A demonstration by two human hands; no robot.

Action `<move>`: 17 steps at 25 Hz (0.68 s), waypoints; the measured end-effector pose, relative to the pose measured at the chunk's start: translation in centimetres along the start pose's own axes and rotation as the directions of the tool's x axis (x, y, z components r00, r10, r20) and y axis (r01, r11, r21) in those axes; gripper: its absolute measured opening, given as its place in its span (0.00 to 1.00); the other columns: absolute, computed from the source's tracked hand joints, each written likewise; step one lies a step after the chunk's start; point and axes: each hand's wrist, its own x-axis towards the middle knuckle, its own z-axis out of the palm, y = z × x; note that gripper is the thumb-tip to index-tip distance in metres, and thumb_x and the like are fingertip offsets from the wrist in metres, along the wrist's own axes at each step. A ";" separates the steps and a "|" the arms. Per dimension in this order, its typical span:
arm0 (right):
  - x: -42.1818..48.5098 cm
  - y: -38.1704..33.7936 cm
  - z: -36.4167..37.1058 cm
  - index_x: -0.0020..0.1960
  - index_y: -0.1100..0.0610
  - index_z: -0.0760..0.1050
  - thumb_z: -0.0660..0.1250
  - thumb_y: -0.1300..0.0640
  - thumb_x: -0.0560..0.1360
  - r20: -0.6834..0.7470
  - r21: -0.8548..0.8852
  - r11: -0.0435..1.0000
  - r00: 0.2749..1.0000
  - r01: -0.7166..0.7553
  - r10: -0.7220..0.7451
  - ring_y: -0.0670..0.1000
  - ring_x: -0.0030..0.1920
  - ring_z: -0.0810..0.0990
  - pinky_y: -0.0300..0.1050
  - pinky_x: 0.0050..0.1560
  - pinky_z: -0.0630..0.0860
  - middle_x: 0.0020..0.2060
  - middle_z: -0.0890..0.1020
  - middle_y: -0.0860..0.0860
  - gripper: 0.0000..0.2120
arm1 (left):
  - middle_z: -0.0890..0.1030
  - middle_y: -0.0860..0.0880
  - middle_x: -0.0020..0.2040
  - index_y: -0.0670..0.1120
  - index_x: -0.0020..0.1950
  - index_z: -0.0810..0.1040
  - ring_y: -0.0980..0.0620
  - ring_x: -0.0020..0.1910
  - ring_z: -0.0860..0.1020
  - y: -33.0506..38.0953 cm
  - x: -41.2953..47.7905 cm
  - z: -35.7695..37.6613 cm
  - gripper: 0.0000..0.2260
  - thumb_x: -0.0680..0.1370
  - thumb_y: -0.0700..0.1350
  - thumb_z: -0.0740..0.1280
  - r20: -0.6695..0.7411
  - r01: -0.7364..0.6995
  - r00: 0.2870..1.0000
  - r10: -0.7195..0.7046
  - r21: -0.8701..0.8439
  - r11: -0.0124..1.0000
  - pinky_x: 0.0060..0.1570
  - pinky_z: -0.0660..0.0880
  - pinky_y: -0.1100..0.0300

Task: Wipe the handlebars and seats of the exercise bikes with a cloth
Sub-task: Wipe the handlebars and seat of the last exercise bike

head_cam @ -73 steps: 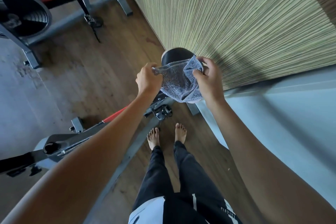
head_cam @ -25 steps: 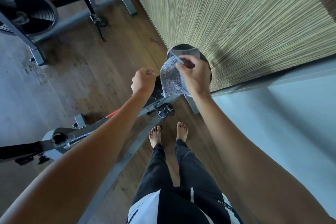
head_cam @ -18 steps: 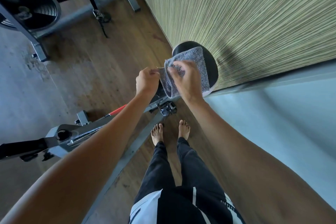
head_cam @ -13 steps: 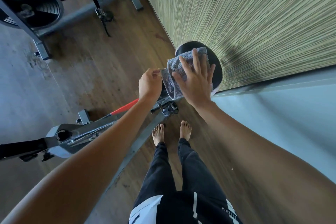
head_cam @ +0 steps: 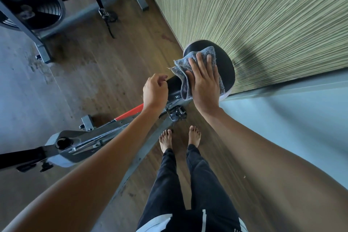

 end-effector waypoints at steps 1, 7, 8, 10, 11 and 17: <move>0.1 -0.1 -0.1 0.74 0.56 0.71 0.54 0.49 0.85 0.017 0.036 0.999 1.000 -0.011 0.010 0.58 0.78 0.61 0.53 0.78 0.56 0.75 0.68 0.53 0.21 | 0.81 0.48 0.57 0.46 0.59 0.80 0.52 0.55 0.77 0.1 -0.1 -0.1 0.14 0.79 0.36 0.59 0.004 -0.005 1.000 0.005 0.004 1.000 0.60 0.74 0.56; 0.2 -0.5 -2.3 0.76 0.59 0.66 0.54 0.52 0.85 0.064 0.389 0.910 0.989 -0.147 0.133 0.56 0.80 0.55 0.55 0.79 0.54 0.77 0.63 0.57 0.21 | 0.80 0.49 0.58 0.46 0.60 0.80 0.53 0.57 0.76 0.2 -0.4 -0.6 0.14 0.80 0.37 0.58 0.010 -0.041 0.999 0.041 0.023 0.999 0.58 0.71 0.62; -0.1 -0.4 -3.1 0.76 0.59 0.66 0.54 0.52 0.85 0.050 0.424 0.891 0.987 -0.162 0.156 0.56 0.80 0.54 0.54 0.80 0.53 0.78 0.63 0.57 0.22 | 0.79 0.49 0.56 0.46 0.59 0.80 0.51 0.57 0.76 0.1 -0.5 -0.7 0.14 0.79 0.37 0.58 0.002 -0.063 0.998 0.063 0.043 0.997 0.58 0.71 0.60; -1.3 -0.2 -4.4 0.76 0.59 0.65 0.54 0.52 0.85 0.023 0.468 0.860 0.975 -0.205 0.220 0.56 0.80 0.54 0.55 0.80 0.52 0.78 0.62 0.56 0.22 | 0.78 0.48 0.55 0.46 0.58 0.80 0.48 0.58 0.75 0.1 -0.7 -0.7 0.14 0.79 0.37 0.57 -0.012 -0.138 0.990 0.141 0.114 0.984 0.57 0.70 0.58; -2.1 0.1 -4.8 0.76 0.59 0.65 0.54 0.52 0.85 0.009 0.484 0.844 0.966 -0.231 0.259 0.56 0.80 0.53 0.56 0.80 0.53 0.78 0.63 0.57 0.22 | 0.78 0.48 0.56 0.46 0.59 0.79 0.48 0.58 0.74 0.2 -0.8 -0.6 0.15 0.79 0.38 0.57 -0.009 -0.191 0.981 0.195 0.165 0.968 0.57 0.68 0.58; -6.4 2.0 -3.8 0.77 0.57 0.65 0.55 0.52 0.85 -0.030 0.499 0.757 0.865 -0.421 0.500 0.53 0.81 0.52 0.59 0.78 0.57 0.79 0.61 0.53 0.21 | 0.72 0.47 0.69 0.45 0.69 0.73 0.48 0.69 0.68 -0.8 -1.0 1.1 0.18 0.79 0.40 0.58 0.126 -0.542 0.835 0.536 0.360 0.760 0.70 0.65 0.50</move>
